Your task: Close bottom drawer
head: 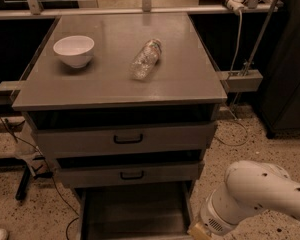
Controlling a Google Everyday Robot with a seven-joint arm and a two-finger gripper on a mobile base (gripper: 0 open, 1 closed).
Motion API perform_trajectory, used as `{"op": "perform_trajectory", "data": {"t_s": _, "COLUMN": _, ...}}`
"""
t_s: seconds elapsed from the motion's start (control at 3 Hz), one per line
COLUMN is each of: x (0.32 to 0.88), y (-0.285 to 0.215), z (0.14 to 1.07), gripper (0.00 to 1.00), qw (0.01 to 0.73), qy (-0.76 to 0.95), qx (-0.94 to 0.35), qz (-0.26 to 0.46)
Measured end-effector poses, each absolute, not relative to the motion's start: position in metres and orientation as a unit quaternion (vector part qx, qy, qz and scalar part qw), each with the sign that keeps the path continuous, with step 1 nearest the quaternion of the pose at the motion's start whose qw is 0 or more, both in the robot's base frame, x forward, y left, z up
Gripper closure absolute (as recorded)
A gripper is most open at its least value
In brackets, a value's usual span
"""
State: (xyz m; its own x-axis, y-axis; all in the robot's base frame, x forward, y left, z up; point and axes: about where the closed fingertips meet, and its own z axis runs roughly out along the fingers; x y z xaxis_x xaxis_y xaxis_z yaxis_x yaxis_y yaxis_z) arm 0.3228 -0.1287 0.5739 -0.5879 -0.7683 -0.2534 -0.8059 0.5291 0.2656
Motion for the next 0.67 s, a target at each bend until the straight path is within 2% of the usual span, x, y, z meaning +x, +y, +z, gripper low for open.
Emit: {"op": "perform_trajectory", "data": {"t_s": 0.67, "x": 0.317, "y": -0.119, "z": 0.541, "gripper": 1.00, "qw": 0.038, "qy": 0.878, "qx": -0.433, "qz": 0.202}}
